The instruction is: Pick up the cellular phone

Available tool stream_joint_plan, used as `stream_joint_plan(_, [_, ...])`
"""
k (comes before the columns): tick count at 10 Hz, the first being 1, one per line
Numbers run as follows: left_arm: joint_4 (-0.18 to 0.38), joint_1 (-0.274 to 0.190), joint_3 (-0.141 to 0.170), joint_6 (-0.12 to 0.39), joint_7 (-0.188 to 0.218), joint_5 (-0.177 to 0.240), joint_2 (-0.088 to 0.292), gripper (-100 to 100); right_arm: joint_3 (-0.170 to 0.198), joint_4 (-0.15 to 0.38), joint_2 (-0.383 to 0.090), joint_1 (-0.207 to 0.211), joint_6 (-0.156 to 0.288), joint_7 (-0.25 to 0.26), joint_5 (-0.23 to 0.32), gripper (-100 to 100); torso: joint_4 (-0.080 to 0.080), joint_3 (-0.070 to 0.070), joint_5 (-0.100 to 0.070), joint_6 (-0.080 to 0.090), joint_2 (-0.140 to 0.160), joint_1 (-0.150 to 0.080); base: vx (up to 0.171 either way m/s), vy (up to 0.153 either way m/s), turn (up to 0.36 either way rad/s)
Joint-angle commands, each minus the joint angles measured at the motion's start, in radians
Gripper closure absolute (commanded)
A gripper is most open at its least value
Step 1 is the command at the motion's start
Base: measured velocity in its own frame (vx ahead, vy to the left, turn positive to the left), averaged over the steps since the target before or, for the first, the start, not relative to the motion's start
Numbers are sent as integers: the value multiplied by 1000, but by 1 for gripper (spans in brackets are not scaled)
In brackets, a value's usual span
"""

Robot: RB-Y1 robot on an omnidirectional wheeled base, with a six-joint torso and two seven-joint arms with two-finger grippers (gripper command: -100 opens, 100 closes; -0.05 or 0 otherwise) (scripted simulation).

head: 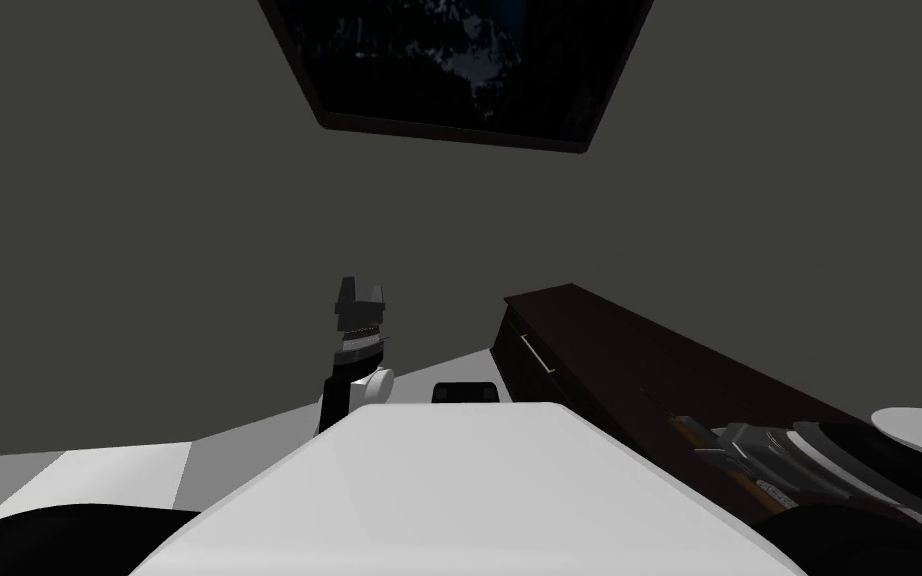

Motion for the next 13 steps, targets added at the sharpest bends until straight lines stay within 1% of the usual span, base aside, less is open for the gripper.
stream_joint_plan(1, [0, 0, 0, 0, 0, 0, 0, 0, 32, 21, 13, -23, 9, -10, -1, -100, 0, 0, 0, 0, 0, 0, -95, -29, 210])
stream_joint_plan(2, [0, 0, 0, 0, 0, 0, 0, 0, 50, 31, 26, -31, 19, -21, -2, -100, 0, 0, 0, 0, -1, 0, -91, -1, 233])
stream_joint_plan(3, [0, 0, 0, 0, 0, 0, 0, 0, 50, 34, 19, -41, 9, -11, -2, -100, 0, -1, 0, 0, -1, 1, -42, 1, 44])
stream_joint_plan(4, [0, 0, 0, 0, 0, 0, 0, 0, 52, 36, 19, -42, 11, -13, -2, 100, -1, -2, 0, 1, -4, 1, -7, -1, -10])
stream_joint_plan(8, [0, 0, 0, 0, 0, 0, 0, 0, 52, 36, 20, -42, 10, -14, -2, 100, -2, -4, 0, 0, -7, 0, 0, 0, 0])
stream_joint_plan(9, [0, 0, 0, 0, 0, 0, 0, 0, 52, 36, 20, -42, 11, -14, -2, 0, -2, -4, 0, 0, -7, 1, 0, 0, 0])
stream_joint_plan(10, [0, 0, 0, 0, 0, 0, 0, 0, 22, 16, 7, -19, 4, -4, -1, 100, -2, -4, 0, 0, -7, 1, 64, -8, -246])
stream_joint_plan(11, [0, 1, 0, 0, 0, 0, 0, 0, 13, 11, 0, -15, -1, 2, -1, 100, -2, -5, 1, 2, -9, 1, 110, 4, -305])
stream_joint_plan(13, [0, 1, 0, 0, 0, 0, 0, 0, -24, -9, -25, 1, -22, 25, 0, 100, -3, -8, 1, 1, -14, 3, 122, 17, -263])
